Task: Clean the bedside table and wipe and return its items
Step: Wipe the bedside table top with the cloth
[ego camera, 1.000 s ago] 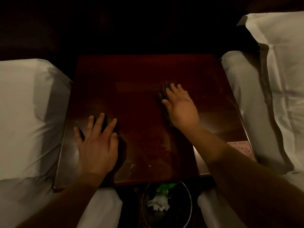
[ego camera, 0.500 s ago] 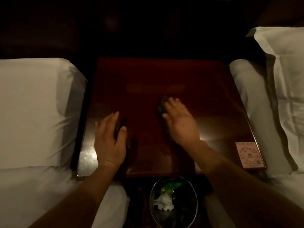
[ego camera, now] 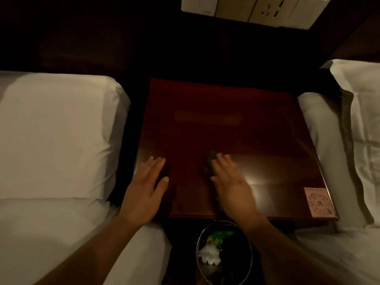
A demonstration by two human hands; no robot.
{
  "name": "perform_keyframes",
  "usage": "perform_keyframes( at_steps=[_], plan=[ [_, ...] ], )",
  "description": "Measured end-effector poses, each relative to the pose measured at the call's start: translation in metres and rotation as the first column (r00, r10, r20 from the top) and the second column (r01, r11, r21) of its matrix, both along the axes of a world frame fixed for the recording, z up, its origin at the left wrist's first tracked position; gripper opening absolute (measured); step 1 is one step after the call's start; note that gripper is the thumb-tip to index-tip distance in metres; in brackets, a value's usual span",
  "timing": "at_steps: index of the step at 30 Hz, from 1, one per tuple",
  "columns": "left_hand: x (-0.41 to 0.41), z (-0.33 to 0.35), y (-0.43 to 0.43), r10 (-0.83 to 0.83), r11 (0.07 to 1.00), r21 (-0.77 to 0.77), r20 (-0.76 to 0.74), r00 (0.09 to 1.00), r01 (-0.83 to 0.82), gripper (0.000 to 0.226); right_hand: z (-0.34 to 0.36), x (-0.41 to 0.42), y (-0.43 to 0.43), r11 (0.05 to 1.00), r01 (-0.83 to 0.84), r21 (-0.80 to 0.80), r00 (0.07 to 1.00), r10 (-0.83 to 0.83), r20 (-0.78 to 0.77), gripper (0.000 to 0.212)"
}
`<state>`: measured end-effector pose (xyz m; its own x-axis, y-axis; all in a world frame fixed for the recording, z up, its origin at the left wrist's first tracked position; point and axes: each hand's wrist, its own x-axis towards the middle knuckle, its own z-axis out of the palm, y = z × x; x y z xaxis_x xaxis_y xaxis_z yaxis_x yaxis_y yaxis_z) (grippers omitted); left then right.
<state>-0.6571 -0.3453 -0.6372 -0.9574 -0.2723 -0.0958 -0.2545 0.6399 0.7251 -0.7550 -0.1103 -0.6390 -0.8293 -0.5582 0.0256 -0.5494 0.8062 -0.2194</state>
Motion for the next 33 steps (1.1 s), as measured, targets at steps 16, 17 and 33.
perform_keyframes(
  at_steps=[16, 17, 33],
  plan=[
    [0.024, 0.027, 0.011, 0.418, 0.803, 0.446, 0.05, 0.907, -0.395, 0.067, -0.003, 0.069, -0.119, 0.959, -0.211, -0.187, 0.976, 0.218, 0.015, 0.041],
    [0.035, 0.03, 0.01, 0.491, 0.774, 0.439, 0.04, 0.87, -0.457, 0.062, -0.003, 0.069, -0.118, 0.94, -0.287, -0.182, 0.957, 0.289, -0.018, 0.04],
    [0.132, 0.072, -0.01, 0.529, 0.815, -0.325, 0.081, 0.844, -0.48, 0.065, 0.075, 0.061, -0.158, 0.898, -0.298, -0.325, 0.92, 0.361, 0.153, 0.033]
  ],
)
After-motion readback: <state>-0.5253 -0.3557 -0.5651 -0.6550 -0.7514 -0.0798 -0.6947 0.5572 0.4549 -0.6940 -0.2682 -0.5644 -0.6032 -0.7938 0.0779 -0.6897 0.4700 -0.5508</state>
